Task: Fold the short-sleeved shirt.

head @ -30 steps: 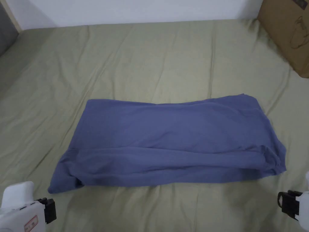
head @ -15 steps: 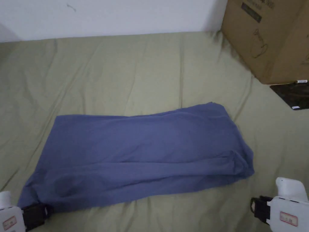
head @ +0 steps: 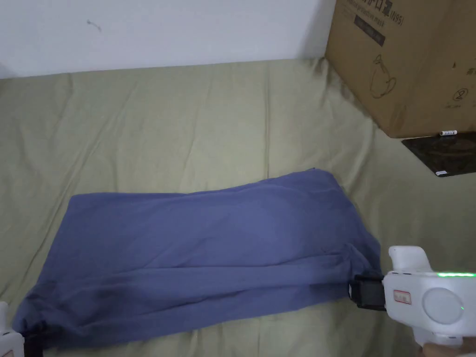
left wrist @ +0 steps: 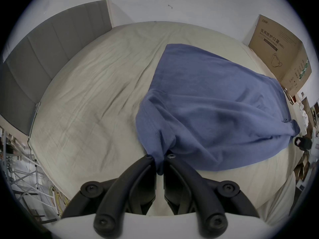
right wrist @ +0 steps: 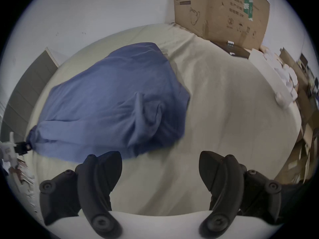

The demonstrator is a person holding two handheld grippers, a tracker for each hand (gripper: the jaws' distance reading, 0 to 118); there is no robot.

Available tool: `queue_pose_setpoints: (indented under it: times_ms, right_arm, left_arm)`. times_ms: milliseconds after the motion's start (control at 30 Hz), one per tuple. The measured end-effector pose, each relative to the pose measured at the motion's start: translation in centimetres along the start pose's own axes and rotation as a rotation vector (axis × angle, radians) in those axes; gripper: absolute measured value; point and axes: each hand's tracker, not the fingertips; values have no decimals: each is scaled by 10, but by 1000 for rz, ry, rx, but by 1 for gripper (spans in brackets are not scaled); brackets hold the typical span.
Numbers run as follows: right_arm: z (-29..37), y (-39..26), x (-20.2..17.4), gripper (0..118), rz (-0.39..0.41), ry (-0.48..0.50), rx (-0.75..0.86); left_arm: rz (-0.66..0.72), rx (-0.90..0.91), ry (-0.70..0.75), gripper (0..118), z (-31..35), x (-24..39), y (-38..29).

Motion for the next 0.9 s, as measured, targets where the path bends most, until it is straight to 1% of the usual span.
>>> queue_pose_setpoints:
  times_ms: [33,100,133,167,200,233,267,300,333,400,433,467,567,667,733,800,867,900]
  right_arm:
    - [-7,6,0,95,10,-23,-18]
    - [-23,12,-3,95,9,10,-36]
    - [-29,13,-5,94,7,1,-45]
    - [-34,15,-8,89,14,7,-54]
    - [-36,16,-13,76,19,26,-62]
    - [-31,18,-20,64,17,-3,-64]
    - [-27,21,-24,54,45,4,-59]
    - [-24,23,-27,37,64,3,-41]
    - [-18,23,-31,11,91,-77,-18]
    - [-20,20,-28,8,57,3,-52]
    - [-14,19,-27,8,33,1,-35]
    - [-9,19,-26,8,43,0,-34]
    - [12,14,-17,8,10,35,-11]
    - [39,1,-17,8,11,35,-12]
    - [54,-14,-15,8,9,36,-31]
    - [65,-35,-13,8,-17,43,-55]
    - [75,-60,-11,8,-25,42,-78]
    - [77,-71,-11,8,-34,35,-114]
  left_arm:
    - [8,0,-8,6,2,-2,1]
    - [30,1,-24,6,4,-5,1]
    - [32,-2,-27,6,2,-6,4]
    - [31,-4,-27,6,1,-6,4]
    - [31,-5,-27,6,1,-6,3]
    - [30,-9,-28,6,1,-5,3]
    - [23,-14,-25,6,0,-5,5]
    - [20,-13,-24,6,1,-4,5]
    - [14,-16,-27,6,1,-4,6]
    - [11,-15,-23,6,1,-4,7]
    - [6,-18,-26,6,4,-5,8]
    - [4,-17,-25,6,7,-6,8]
    - [6,-9,-41,6,20,-14,6]
    - [9,-8,-54,6,35,-20,-1]
    - [2,-8,-53,6,45,-21,-11]
    - [-12,-17,-36,6,56,-20,-24]
    - [-21,-39,-16,6,64,-21,-43]
    - [-20,-41,-20,6,67,-23,-51]
